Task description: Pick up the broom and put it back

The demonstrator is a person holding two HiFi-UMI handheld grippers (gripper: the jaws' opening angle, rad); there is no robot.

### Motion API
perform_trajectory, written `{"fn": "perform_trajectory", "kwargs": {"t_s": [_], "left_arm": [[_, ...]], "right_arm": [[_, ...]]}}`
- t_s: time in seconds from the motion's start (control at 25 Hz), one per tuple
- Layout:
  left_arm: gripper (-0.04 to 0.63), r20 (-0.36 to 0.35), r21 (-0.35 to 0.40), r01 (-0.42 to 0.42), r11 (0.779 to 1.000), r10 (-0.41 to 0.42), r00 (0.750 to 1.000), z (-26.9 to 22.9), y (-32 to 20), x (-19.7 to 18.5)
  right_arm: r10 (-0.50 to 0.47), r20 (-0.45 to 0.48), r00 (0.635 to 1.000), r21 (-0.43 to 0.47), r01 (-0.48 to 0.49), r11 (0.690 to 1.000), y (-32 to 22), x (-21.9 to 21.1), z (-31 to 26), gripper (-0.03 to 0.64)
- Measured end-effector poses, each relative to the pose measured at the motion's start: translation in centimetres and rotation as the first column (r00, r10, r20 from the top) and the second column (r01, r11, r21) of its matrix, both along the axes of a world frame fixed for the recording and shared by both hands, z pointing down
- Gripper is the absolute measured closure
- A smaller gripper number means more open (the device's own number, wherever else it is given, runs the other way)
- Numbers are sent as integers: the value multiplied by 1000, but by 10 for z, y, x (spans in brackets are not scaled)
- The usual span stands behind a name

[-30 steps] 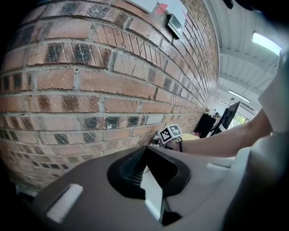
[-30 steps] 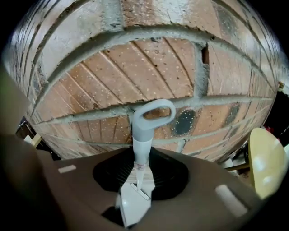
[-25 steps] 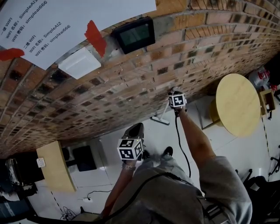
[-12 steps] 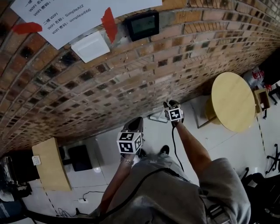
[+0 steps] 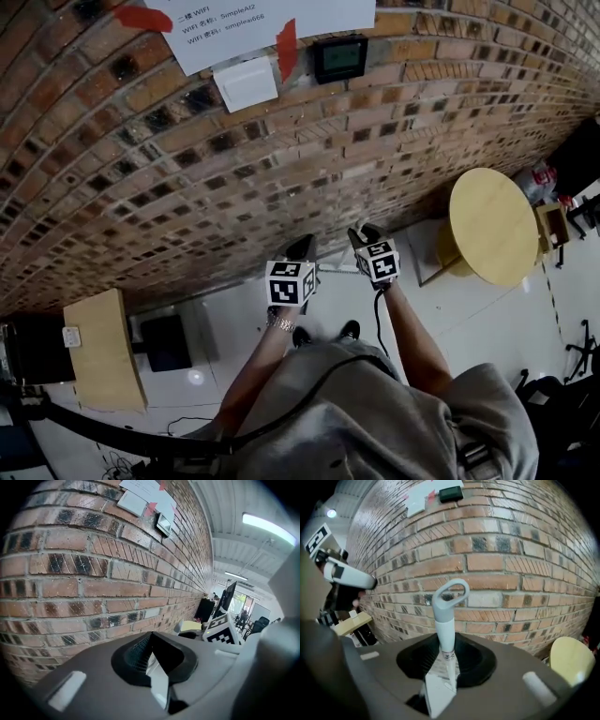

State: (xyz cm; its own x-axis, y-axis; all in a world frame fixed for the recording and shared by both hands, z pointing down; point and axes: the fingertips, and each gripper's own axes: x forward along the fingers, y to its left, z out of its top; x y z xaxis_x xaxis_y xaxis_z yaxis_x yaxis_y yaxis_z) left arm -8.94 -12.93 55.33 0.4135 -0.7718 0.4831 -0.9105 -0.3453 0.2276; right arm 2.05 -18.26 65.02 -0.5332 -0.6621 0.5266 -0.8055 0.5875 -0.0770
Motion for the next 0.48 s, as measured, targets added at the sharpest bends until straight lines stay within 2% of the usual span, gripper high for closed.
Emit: {"fn": "perform_trajectory", "kwargs": {"t_s": [0.24, 0.48], "left_arm": [[591, -8, 19, -52, 998, 52, 999, -6, 0, 19], [591, -11, 31, -93, 995, 94, 996, -10, -1, 37]], "right_arm": [[26, 118, 993, 48, -32, 998, 32, -7, -80, 518], [35, 186, 982, 66, -48, 997, 50, -20, -120, 519]]}}
